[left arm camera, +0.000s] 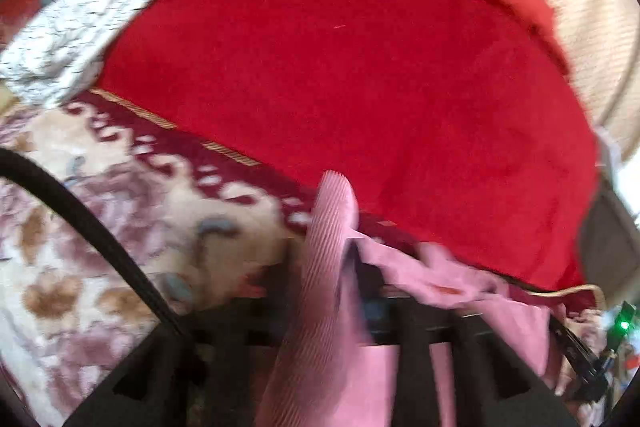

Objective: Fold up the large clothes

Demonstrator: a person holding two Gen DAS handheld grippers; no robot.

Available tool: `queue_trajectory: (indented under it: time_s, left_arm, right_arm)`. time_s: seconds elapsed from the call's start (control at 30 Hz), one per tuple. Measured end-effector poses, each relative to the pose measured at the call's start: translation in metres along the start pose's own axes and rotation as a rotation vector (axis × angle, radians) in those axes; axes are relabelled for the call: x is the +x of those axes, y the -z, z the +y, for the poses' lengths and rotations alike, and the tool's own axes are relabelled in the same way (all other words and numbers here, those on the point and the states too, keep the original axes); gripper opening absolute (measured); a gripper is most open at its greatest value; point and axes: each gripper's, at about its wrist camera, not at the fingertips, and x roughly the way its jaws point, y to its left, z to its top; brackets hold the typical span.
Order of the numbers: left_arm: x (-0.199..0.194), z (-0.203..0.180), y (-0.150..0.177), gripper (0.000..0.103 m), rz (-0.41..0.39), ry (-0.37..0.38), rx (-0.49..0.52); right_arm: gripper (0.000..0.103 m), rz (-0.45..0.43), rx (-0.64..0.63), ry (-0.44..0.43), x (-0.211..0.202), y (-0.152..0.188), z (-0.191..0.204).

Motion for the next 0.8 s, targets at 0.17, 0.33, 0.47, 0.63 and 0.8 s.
queue_trajectory:
  time_s: [0.17,0.33,0.47,0.63,0.8]
  left_arm:
    - [0.006,0.043,0.002,0.070,0.042,-0.122,-0.176]
    - [-0.034,0.013,0.005,0.070,-0.069,-0.121,-0.052]
    - [-0.057,-0.036,0.028,0.074,-0.130,-0.169,0.175]
    - [-0.082,-0.072,0.073,0.079,-0.146,-0.151,0.346]
    - [-0.102,-0.083,0.098,0.079,-0.165,-0.150,0.391]
  right_arm:
    - [0.013,0.255,0.281,-0.029,0.051,0.027,-0.058]
    - [0.017,0.135,0.521,-0.223,0.002,0.012,-0.102]
    - [0.023,0.016,0.429,-0.328,-0.055,0.002,-0.082]
    - [0.085,-0.078,0.220,-0.360,-0.107,0.027,-0.024]
    - [0.069,-0.043,0.075,-0.360,-0.122,0.055,0.019]
